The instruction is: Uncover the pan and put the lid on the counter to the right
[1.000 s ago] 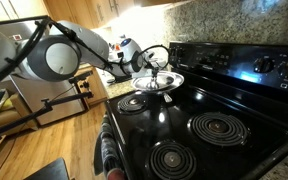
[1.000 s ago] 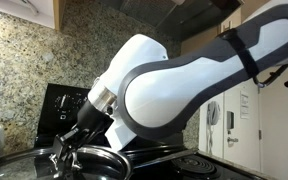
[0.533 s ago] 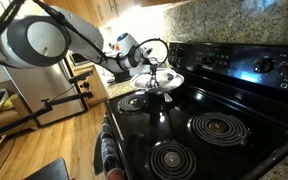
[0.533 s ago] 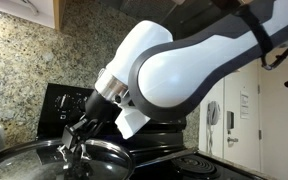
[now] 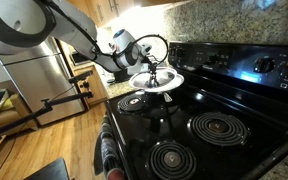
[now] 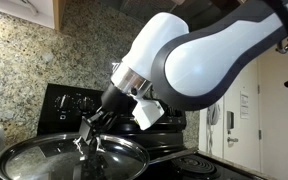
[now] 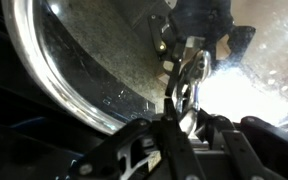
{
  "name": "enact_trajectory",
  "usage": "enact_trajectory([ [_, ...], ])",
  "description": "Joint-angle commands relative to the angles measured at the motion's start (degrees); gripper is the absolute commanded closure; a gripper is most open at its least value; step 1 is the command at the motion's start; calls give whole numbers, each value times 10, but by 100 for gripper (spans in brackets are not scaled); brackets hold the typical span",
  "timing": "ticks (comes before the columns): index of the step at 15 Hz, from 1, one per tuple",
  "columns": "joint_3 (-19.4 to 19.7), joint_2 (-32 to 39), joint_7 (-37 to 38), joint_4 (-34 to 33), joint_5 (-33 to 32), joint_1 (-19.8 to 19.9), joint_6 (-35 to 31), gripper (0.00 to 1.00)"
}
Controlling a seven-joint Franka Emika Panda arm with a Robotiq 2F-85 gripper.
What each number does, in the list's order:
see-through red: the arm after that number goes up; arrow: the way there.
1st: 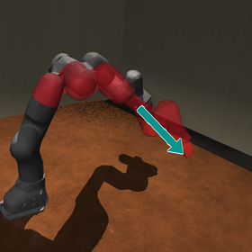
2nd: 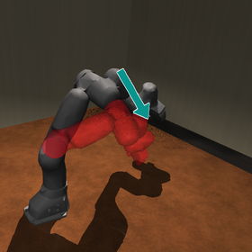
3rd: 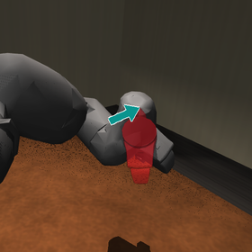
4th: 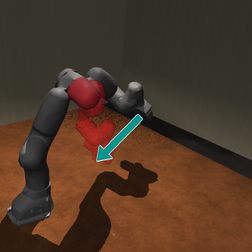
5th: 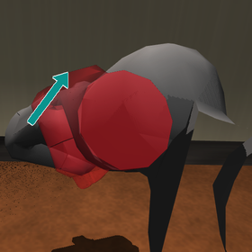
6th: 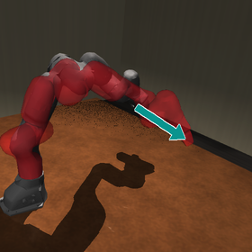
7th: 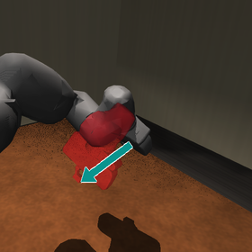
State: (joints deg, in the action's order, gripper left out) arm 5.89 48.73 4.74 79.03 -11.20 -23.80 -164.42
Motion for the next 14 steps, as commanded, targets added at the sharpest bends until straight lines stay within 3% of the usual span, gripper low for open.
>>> enact_trajectory([
  [1, 18, -66, 31, 93, -12, -6, -48, 96],
  [14, 74, -162, 49, 213, -36, -23, -64, 96],
])
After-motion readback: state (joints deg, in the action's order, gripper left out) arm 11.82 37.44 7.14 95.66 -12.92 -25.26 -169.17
